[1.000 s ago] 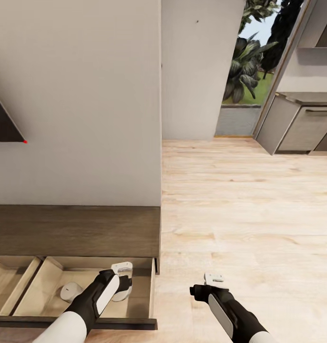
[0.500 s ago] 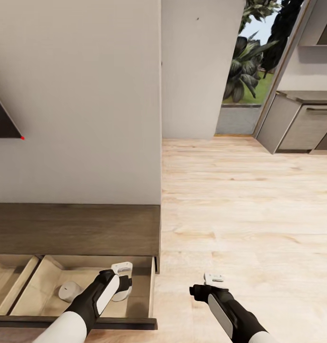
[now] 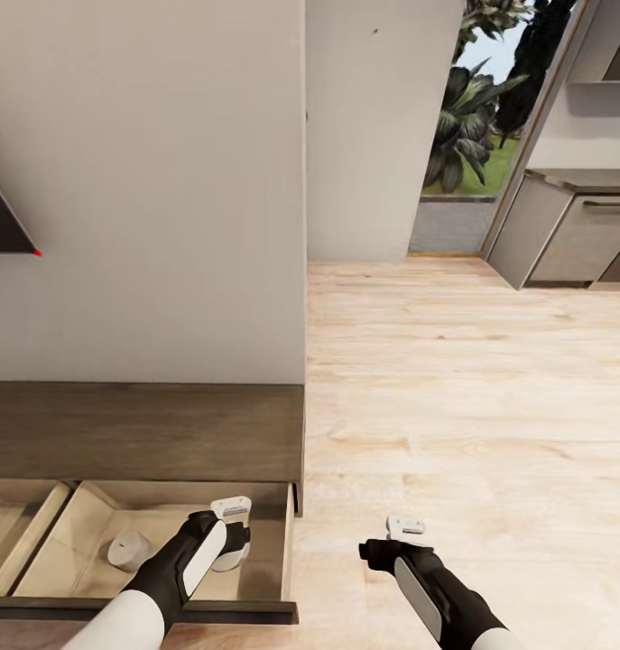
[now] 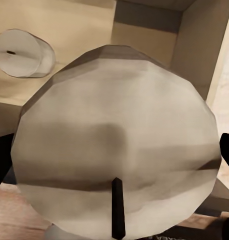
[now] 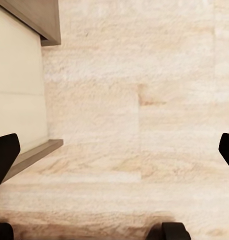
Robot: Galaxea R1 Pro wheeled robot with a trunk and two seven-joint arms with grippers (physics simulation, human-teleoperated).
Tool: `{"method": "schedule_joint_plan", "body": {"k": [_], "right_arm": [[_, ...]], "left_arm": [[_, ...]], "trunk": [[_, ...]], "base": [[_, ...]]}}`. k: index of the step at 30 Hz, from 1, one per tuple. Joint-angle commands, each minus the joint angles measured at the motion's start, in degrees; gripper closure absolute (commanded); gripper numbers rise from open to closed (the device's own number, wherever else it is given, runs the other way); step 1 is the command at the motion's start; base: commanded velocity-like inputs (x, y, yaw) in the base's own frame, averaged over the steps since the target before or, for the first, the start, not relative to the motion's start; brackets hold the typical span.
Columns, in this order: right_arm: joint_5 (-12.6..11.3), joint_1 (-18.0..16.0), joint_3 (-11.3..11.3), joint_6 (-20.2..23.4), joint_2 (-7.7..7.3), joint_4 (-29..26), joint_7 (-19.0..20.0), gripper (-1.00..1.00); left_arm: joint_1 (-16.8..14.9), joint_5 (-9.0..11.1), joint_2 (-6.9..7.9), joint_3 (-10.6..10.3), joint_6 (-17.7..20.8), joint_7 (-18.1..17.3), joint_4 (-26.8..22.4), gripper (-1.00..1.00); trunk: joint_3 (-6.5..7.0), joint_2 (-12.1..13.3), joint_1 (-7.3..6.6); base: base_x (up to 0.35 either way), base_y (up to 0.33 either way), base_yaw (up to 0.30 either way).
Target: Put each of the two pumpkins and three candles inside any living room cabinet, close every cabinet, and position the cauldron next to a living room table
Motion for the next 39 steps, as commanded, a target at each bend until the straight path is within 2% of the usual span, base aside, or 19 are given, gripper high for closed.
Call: {"method": "schedule_joint_plan", "body": {"k": [1,39], "right_arm": [[-0.60,-0.04,0.32,0.16,0.00,-0.10,-0.55,-1.00],[-0.60,-0.06,0.42,-0.05,-0.15,-0.10,-0.29,-1.00]], "left_arm": [[-0.03,0.59,0.04,-0.25,0.13,0.54,-0.09,1.00],[-0.03,0.67,0.04,-0.17,0.12,0.54,-0.09,1.00]], "trunk": [[-0.23,-0.44,0.22],[-7.05,-15.68,8.57]], "base": [[0.000,0.000,0.000],[0.000,0.000,0.000]]}}
